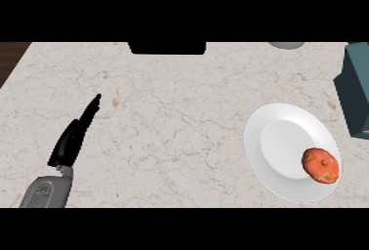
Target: Pick the lemon from the plate and place it in the cardboard box
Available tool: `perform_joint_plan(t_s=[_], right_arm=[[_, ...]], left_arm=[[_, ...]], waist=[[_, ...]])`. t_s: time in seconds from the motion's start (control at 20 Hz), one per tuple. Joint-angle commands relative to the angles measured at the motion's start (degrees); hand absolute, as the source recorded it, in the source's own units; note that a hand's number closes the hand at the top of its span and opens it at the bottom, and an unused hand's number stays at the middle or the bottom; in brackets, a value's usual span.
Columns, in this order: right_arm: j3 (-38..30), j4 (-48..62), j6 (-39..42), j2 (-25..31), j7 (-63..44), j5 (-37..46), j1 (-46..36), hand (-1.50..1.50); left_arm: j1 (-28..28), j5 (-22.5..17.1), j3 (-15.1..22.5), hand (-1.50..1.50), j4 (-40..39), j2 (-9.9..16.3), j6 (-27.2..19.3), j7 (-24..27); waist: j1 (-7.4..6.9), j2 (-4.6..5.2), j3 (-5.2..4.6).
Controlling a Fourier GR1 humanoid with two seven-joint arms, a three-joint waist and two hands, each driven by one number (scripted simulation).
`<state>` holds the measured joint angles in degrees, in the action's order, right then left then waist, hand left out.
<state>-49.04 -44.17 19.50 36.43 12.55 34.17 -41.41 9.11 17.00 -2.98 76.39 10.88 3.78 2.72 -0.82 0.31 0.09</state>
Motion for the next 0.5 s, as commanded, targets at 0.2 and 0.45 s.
perform_joint_plan(t_s=[0.2,0.45], right_arm=[[-8.1,14.6,-3.4,8.4,10.3,-7.6,1.0,-1.50],[-12.1,22.0,-4.7,13.8,15.6,-10.5,2.1,-1.50]], left_arm=[[-0.4,0.0,0.7,0.00,1.9,-0.4,0.9,-1.6],[-1.9,0.2,1.0,0.00,1.3,-0.5,0.9,1.0]], waist=[[-0.45,0.17,0.07],[-1.10,0.63,0.19]])
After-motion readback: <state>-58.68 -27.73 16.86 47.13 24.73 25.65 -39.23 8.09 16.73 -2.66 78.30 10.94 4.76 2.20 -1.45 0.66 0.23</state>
